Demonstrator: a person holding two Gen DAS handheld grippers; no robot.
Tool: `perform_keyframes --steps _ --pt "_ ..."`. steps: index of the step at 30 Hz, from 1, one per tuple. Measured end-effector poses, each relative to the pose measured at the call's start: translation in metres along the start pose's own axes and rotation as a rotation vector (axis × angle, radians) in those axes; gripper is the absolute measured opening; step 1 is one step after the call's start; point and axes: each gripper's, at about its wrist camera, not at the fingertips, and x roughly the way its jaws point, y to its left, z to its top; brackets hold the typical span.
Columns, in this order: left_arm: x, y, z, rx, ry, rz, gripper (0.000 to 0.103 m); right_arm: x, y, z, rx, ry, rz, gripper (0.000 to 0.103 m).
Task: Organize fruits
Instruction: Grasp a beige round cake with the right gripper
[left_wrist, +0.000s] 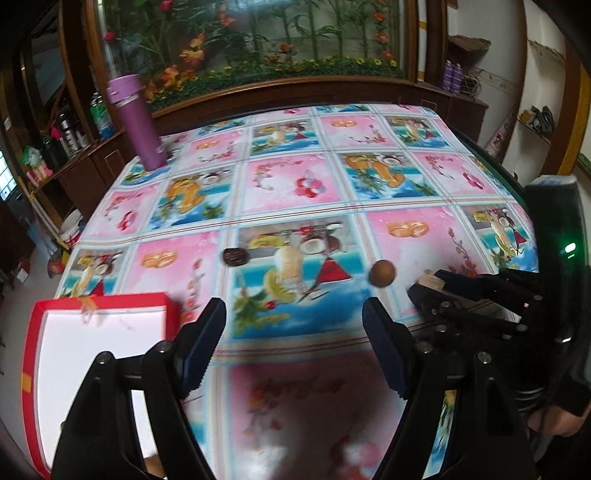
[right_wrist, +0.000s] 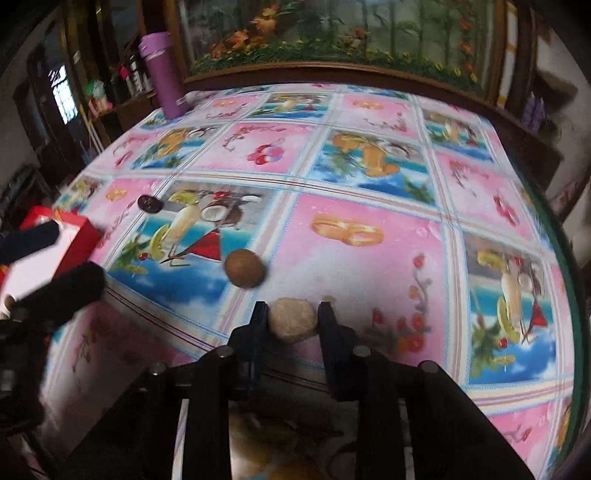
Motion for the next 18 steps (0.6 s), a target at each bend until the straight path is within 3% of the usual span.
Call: perform_keyframes --steps 7,11,18 --pt "0.036 -0.030 0.018 0.032 0.055 -0.090 0.077 -0.005 -0.030 -0.003 0.080 -0.019 -0.011 0.026" --pt "0.052 -0.038 0.025 0.023 0.081 -0.108 0.064 -0.006 -0.032 -0.003 0.091 -0.019 -0.007 0.026" --pt "0.065 -0.040 0.026 0.019 0.106 -0.116 0.062 -0.006 -0.035 -0.003 0.105 -0.018 0.003 0.026"
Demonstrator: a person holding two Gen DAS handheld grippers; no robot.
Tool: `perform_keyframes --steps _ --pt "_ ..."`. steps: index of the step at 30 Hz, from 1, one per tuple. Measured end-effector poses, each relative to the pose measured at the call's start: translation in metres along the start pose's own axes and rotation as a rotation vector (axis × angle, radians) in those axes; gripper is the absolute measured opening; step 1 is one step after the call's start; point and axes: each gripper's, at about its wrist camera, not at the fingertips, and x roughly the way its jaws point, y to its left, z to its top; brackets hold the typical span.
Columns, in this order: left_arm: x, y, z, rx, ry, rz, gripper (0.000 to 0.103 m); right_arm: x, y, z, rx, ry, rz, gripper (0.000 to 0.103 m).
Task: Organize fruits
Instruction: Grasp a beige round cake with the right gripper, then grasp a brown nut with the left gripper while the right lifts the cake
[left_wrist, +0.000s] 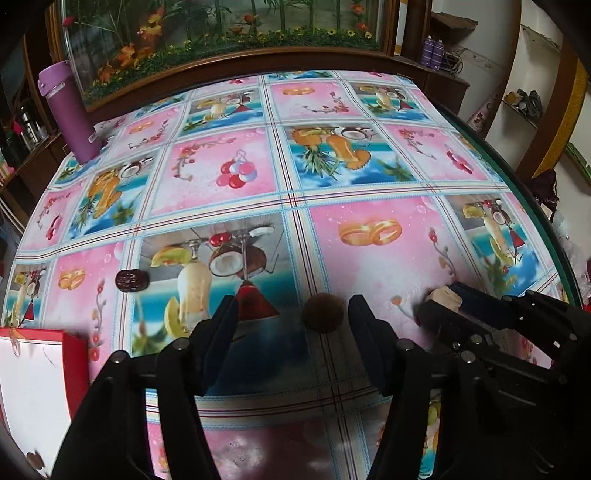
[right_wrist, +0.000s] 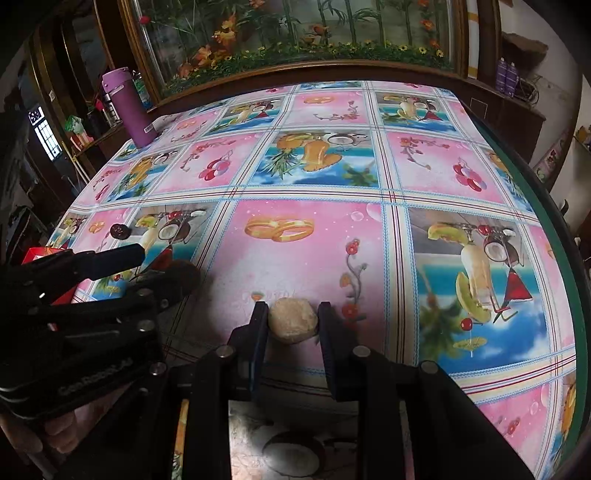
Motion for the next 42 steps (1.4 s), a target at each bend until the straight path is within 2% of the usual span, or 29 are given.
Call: perform_keyframes --steps 3,9,13,14,20,29,34,42 --pt "0.006 0.002 0.001 -0.014 0.011 -0.019 0.062 0.000 0.000 0.000 -0.001 -0.001 -0.001 0.026" --pt "0.012 -0.002 0.000 -0.007 0.010 -0.051 0.047 0.000 0.001 -0.001 -0.002 -0.005 -0.004 0.026" --pt "0.012 0.001 0.001 -0.006 0.000 -0.050 0.028 0.000 0.003 -0.002 -0.012 -0.009 -0.014 0.026" --pt "0.012 0.001 0.001 -0.003 -0.002 -0.050 0.025 0.000 0.004 -0.002 -0.013 -0.010 -0.016 0.026" --pt "0.002 0.003 -0.005 -0.007 -0.013 -0.065 0.025 0.000 0.007 -0.003 -0.011 0.000 0.002 0.026" --pt "-0.073 0.016 -0.040 0.006 -0.125 -0.015 0.025 -0.029 0.038 -0.012 -0.046 -0.041 0.029 0.026" --pt "-0.112 0.033 -0.071 0.004 -0.167 0.022 0.026 -0.052 0.078 -0.020 -0.114 -0.075 0.056 0.026" --pt "-0.155 0.083 -0.108 -0.066 -0.239 0.129 0.026 -0.082 0.151 -0.036 -0.231 -0.122 0.092 0.026"
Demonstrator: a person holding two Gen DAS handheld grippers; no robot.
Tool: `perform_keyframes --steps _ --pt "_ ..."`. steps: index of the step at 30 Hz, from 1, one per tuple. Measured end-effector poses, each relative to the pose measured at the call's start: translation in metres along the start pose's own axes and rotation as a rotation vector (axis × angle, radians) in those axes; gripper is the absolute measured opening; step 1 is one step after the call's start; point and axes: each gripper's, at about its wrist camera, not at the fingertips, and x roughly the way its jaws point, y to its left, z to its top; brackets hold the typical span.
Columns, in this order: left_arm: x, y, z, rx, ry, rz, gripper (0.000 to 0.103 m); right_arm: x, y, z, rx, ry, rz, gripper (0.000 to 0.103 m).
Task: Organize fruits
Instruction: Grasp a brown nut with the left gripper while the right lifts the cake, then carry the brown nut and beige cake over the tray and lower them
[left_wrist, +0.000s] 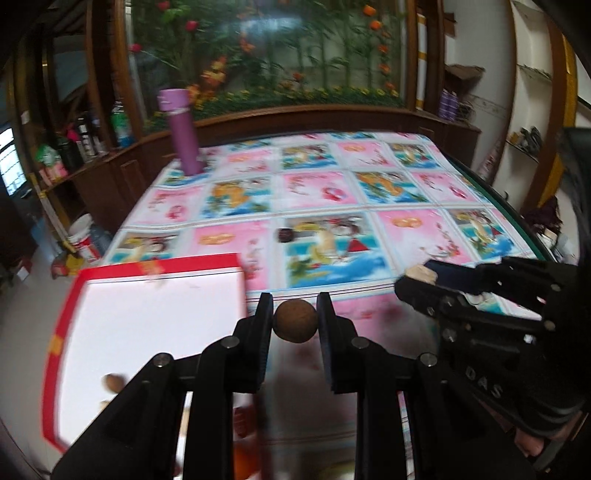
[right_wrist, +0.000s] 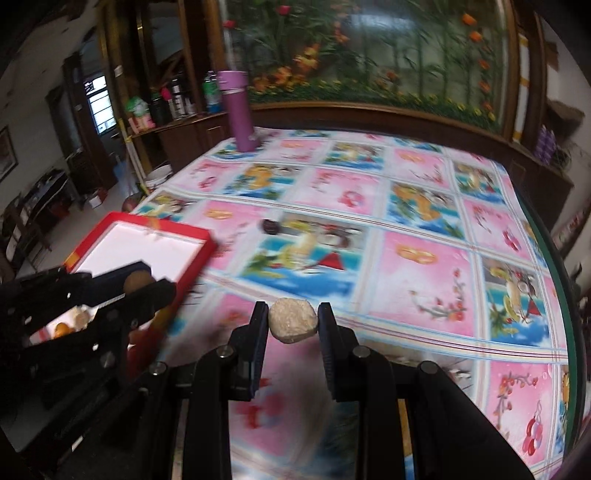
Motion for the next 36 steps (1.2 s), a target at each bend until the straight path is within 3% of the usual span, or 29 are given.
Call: perform_keyframes --steps 9,16,36 --pt "-0.031 0.055 -0.022 -0.069 -0.049 0.088 0.026 -0.004 0.072 -0.003 -0.103 -0.011 0.051 0.026" --pt "-0.038 0.082 -0.035 -0.114 -0.050 0.128 0.026 0.002 0.104 -0.004 -0.122 0.000 0.083 0.026" --pt "-0.027 0.117 -0.054 -0.173 -0.012 0.171 0.026 0.024 0.129 -0.008 -0.079 0.051 0.088 0.026"
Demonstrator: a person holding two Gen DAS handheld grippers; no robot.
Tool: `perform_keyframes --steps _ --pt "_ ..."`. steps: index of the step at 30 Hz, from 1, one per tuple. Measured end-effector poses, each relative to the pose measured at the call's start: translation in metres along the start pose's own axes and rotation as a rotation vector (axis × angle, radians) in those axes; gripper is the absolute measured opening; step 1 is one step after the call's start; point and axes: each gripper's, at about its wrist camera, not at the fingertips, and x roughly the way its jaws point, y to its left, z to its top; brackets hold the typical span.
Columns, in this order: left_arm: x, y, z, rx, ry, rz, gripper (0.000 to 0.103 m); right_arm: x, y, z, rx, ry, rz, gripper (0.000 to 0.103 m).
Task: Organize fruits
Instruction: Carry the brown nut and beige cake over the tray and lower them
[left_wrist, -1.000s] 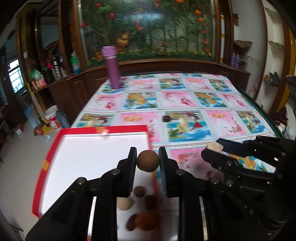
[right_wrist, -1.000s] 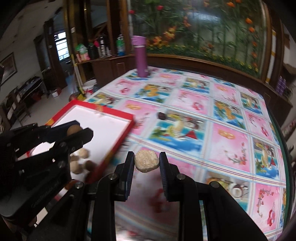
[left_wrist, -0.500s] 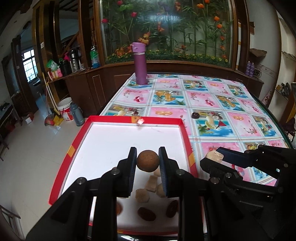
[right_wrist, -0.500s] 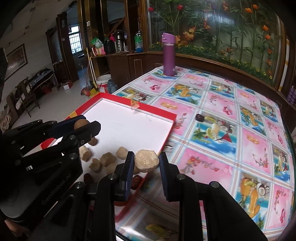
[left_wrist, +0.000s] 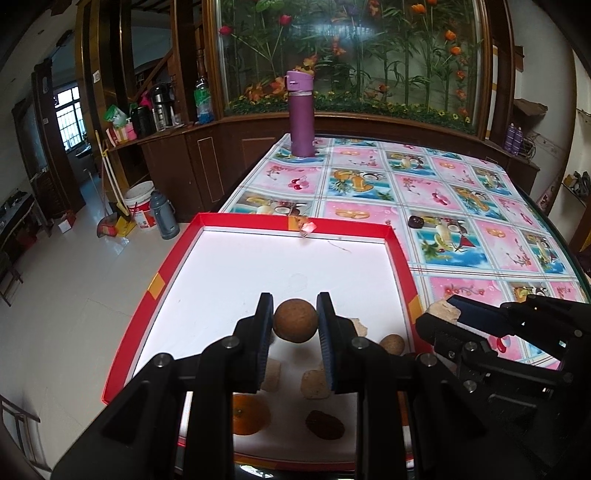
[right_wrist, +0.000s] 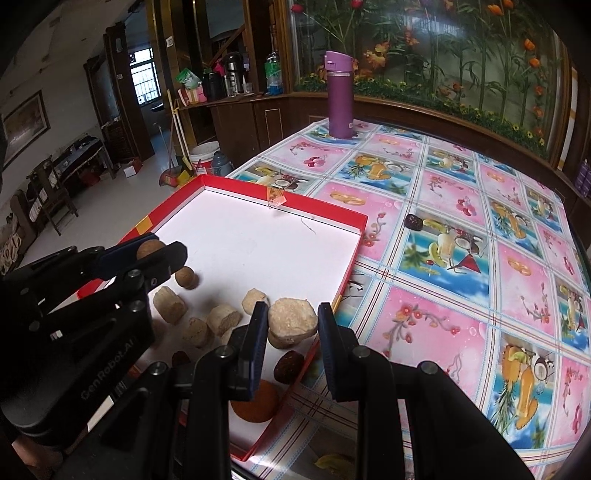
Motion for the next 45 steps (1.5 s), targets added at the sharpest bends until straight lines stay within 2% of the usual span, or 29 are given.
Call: perform_keyframes --steps 27,45 --pt "0.033 0.020 -0.009 -0.070 0.066 0.056 0.026 0.039 0.003 -0.005 0.116 0.082 -0.004 0.026" --pt "0.043 0.021 -0.015 -0.071 0.095 0.063 0.026 0.040 0.002 -0.006 0.119 0.083 -0.010 0.026"
